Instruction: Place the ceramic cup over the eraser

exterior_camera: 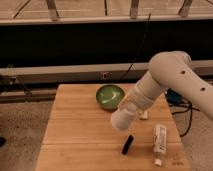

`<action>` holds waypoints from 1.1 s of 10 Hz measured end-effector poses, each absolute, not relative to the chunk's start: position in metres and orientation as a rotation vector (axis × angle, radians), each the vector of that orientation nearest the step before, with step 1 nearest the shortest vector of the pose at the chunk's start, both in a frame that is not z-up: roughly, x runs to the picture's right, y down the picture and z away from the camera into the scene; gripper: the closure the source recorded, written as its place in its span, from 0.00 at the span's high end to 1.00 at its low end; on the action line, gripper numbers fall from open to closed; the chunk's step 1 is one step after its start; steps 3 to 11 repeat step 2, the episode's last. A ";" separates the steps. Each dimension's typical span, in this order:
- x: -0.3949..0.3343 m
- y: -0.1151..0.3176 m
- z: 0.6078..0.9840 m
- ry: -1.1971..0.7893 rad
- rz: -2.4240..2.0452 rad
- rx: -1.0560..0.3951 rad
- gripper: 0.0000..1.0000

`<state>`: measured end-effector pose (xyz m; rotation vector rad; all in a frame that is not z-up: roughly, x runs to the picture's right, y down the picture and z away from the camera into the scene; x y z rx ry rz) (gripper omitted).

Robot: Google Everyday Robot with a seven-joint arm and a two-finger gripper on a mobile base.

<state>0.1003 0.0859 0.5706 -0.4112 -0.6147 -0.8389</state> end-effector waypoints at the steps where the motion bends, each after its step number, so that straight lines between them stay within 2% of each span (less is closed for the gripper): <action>1: 0.104 0.090 0.566 -0.605 -0.841 -0.421 0.00; 2: 0.110 0.097 0.556 -0.586 -0.849 -0.440 0.00; 11: 0.110 0.097 0.556 -0.586 -0.849 -0.440 0.00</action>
